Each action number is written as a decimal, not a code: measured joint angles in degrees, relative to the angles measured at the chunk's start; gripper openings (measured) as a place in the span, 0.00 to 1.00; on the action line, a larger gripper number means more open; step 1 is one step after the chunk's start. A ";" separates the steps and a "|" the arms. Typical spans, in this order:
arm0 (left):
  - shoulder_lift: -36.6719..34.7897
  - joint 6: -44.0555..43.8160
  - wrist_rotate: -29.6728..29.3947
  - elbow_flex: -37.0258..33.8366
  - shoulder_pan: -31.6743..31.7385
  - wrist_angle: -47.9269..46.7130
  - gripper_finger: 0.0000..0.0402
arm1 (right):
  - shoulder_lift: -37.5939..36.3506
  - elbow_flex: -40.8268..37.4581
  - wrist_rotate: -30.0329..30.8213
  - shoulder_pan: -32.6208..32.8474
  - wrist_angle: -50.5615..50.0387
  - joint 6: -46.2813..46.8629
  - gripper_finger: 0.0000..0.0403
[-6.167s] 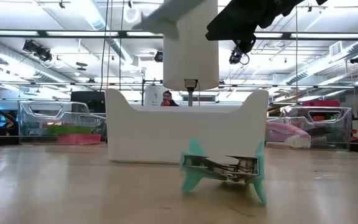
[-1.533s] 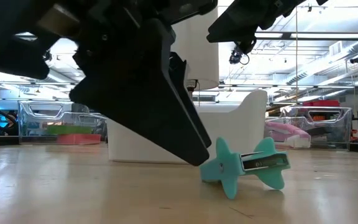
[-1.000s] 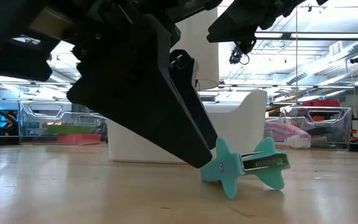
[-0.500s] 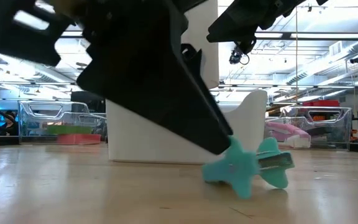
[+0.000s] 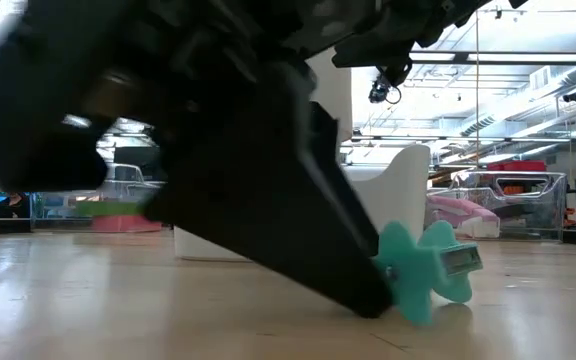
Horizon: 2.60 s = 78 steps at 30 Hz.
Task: Pick and place Stapler, Stapler remover, tape
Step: Put the blue stapler remover into the white bin, then put the black stapler remover into the white bin
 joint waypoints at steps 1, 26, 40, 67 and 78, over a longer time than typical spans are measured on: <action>0.33 0.36 -0.26 0.06 0.07 0.68 0.59 | 0.00 -0.01 0.01 -0.01 -0.03 0.00 0.20; -0.88 -4.44 1.15 -0.24 -2.22 -0.16 0.20 | 0.00 0.01 1.47 -0.02 -0.47 0.02 0.20; -4.26 -3.70 -5.43 -0.40 -2.92 -2.06 0.20 | 0.00 0.00 1.47 -0.02 -0.73 0.02 0.20; -18.95 -9.55 -23.70 -0.19 7.06 -30.39 0.40 | 0.00 0.00 1.47 0.01 -1.16 -0.12 0.20; -18.95 -10.64 -23.59 -0.19 6.86 -30.47 0.60 | 0.00 0.00 1.47 0.01 -1.17 -0.13 0.20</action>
